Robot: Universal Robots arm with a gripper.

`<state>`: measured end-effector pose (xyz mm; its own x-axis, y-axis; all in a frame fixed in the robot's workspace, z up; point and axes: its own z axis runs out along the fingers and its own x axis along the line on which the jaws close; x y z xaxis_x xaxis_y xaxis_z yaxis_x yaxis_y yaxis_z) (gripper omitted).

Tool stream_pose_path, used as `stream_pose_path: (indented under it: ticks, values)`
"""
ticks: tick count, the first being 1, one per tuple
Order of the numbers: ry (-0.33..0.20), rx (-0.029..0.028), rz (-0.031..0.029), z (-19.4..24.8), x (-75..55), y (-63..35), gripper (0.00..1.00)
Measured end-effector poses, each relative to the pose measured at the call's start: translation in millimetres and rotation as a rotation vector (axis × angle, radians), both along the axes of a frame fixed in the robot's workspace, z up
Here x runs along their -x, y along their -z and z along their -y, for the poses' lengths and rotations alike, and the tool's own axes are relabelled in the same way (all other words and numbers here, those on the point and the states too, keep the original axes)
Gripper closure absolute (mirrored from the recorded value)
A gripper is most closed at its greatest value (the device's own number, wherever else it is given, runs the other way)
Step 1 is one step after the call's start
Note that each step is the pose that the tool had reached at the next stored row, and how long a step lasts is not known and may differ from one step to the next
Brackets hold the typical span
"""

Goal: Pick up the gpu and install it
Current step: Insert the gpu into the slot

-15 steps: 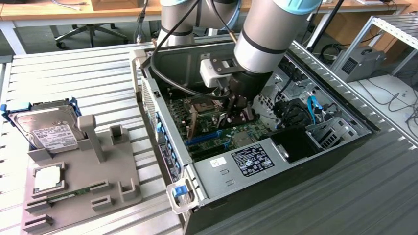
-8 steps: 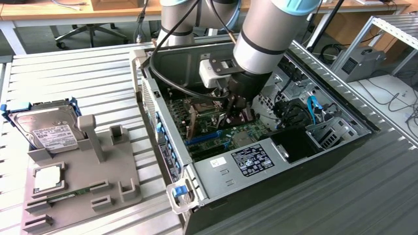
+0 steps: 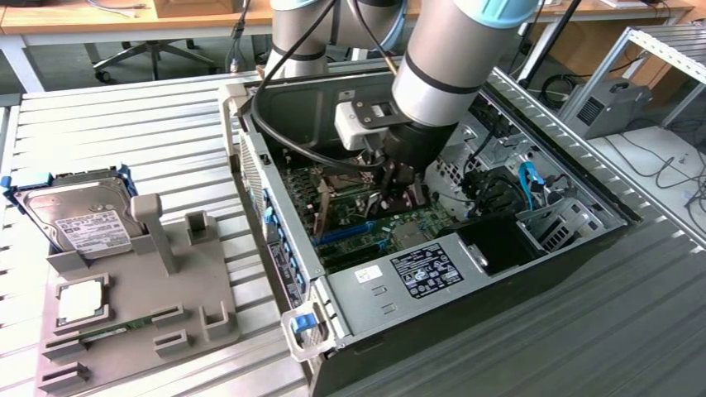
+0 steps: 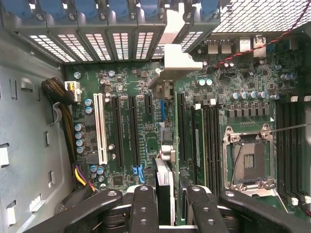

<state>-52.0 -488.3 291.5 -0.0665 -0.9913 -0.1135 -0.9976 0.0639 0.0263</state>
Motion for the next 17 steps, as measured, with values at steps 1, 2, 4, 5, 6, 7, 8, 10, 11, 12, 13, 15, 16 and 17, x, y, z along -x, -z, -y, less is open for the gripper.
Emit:
stream_pose_path:
  ticks: [1, 2, 4, 5, 6, 7, 8, 10, 11, 12, 13, 15, 16, 17]
  values:
    - [0.0, 0.0, -0.0001, 0.0, 0.2, 0.3, 0.71]
    - [0.0, 0.0, 0.0, 0.0, 0.5, 0.5, 0.71]
    - [0.0, 0.0, -0.0001, 0.0, 0.7, 0.8, 0.71]
    - [0.0, -0.0001, 0.0, 0.0, 0.8, 1.0, 0.71]
    - [0.0, 0.0, 0.0, 0.0, 0.9, 1.1, 0.71]
    - [0.0, 0.0, 0.0, 0.0, 1.0, 1.2, 0.71]
    - [0.0, 0.0, 0.0, 0.0, 1.1, 1.4, 0.71]
    - [0.0, 0.0, 0.0, 0.0, 1.3, 1.7, 0.71]
    - [0.0, 0.0, 0.0, 0.0, 1.3, 2.0, 0.71]
    - [0.0, 0.0001, -0.0001, 0.0, 1.4, 2.1, 0.71]
    - [0.0, 0.0, 0.0, 0.0, 1.5, 2.2, 0.71]
    - [0.0, 0.0, 0.0, 0.0, 1.6, 2.5, 0.71]
    - [0.0, 0.0, 0.0, 0.0, 1.6, 2.6, 0.71]
    - [0.0, -0.0001, 0.0, 0.0, 1.7, 2.8, 0.71]
